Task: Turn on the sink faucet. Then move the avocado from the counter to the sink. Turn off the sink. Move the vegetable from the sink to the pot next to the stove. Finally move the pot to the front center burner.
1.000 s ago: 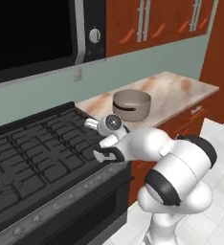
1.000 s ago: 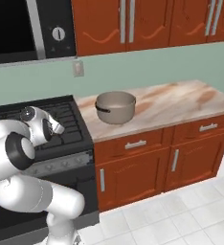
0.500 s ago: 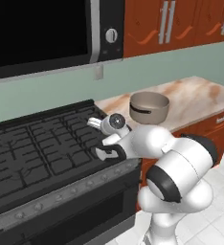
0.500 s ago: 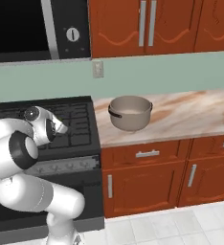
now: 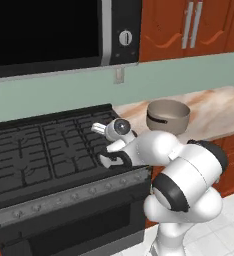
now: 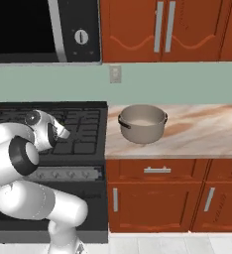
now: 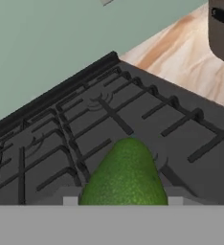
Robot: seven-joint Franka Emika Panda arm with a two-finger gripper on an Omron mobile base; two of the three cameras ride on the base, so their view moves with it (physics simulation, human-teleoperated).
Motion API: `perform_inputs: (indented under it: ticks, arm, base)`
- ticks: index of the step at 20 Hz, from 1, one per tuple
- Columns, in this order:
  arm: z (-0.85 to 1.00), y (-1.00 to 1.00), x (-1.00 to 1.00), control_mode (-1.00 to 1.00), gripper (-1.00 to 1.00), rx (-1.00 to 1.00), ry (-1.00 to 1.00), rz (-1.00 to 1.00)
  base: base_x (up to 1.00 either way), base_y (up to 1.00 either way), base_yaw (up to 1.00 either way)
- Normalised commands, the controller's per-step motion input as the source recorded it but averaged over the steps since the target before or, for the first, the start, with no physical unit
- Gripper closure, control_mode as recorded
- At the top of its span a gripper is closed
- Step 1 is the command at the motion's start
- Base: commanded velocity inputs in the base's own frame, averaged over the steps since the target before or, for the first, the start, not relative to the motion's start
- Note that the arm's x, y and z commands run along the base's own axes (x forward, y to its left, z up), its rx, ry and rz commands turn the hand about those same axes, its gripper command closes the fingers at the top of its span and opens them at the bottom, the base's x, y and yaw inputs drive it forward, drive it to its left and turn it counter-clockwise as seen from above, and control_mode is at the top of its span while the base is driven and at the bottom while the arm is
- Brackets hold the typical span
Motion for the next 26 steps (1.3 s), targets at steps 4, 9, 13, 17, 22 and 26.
perform_inputs:
  ticks: [4, 9, 13, 17, 22, 26]
  arm:
    - [0.0, 0.0, 0.0, 1.0, 1.0, 0.0, 0.0, 0.0]
    - [0.0, 0.0, 0.0, 1.0, 1.0, 0.0, 0.0, 0.0]
    - [0.0, 0.0, 0.0, 1.0, 1.0, 0.0, 0.0, 0.0]
    - [0.0, 0.0, 0.0, 1.0, 1.0, 0.0, 0.0, 0.0]
    - [0.0, 0.0, 0.0, 1.0, 1.0, 0.0, 0.0, 0.0]
    - [0.0, 0.0, 0.0, 1.0, 1.0, 0.0, 0.0, 0.0]
  base:
    - [0.3, -0.06, 0.39]
    - [0.32, -0.42, 0.33]
    - [0.4, -0.35, 0.21]
    - [0.45, -0.29, 0.07]
    - [0.08, -0.36, 0.01]
    - [0.0, -0.42, 0.0]
